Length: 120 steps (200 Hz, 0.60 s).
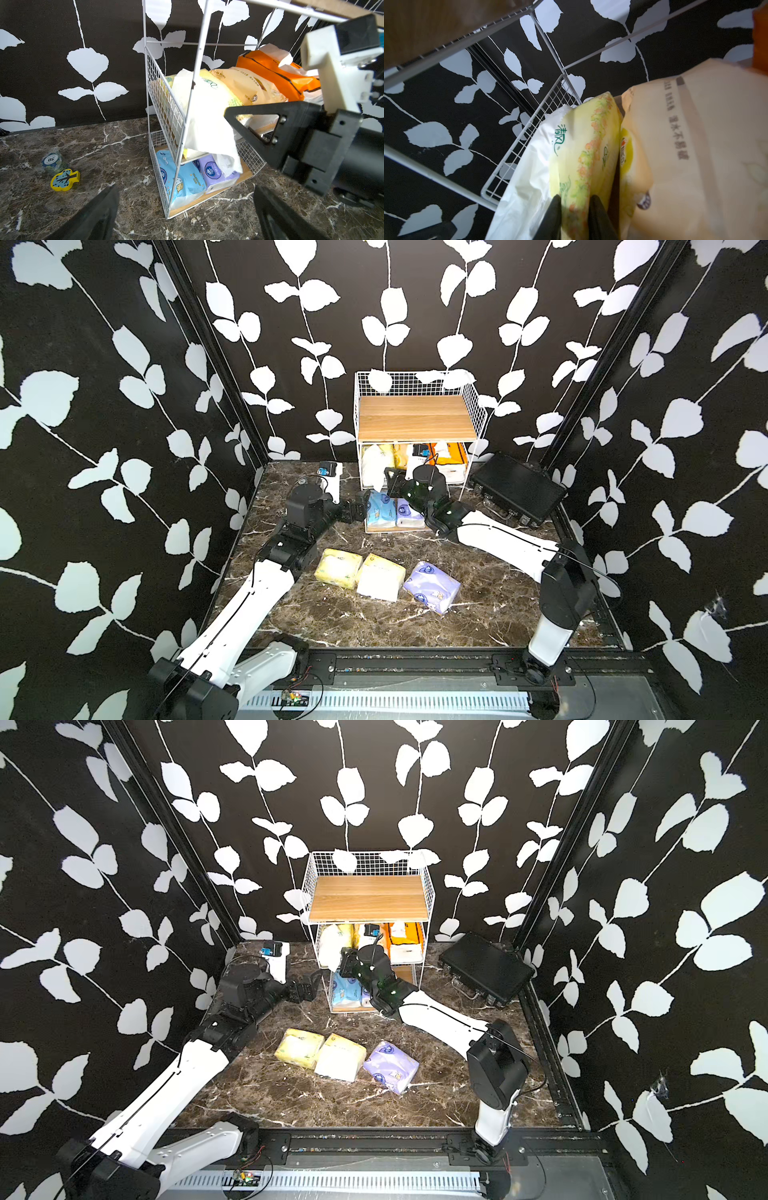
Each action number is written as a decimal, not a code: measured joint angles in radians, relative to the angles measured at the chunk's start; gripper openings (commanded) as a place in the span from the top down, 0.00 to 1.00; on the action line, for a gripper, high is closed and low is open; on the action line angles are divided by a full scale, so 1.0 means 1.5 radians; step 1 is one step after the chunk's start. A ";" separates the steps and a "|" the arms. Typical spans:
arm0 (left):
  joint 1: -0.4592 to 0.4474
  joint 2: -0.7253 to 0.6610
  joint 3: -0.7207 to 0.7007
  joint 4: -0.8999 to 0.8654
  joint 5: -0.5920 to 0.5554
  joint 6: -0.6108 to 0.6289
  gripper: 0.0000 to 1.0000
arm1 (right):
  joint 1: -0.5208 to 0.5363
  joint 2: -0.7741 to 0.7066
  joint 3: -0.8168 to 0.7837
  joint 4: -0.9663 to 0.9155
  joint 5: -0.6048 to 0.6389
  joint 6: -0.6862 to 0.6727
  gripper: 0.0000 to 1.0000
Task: Remove the tissue boxes from the shelf
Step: Pick up a box of tissues from the shelf.
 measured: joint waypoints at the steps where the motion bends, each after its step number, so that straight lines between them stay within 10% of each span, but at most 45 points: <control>1: 0.000 0.000 0.000 0.000 0.000 0.000 0.01 | 0.000 0.000 0.000 0.000 0.000 0.000 0.88; 120: 0.006 0.000 0.000 -0.002 -0.006 0.004 0.01 | -0.001 -0.024 -0.001 -0.028 -0.001 -0.022 1.00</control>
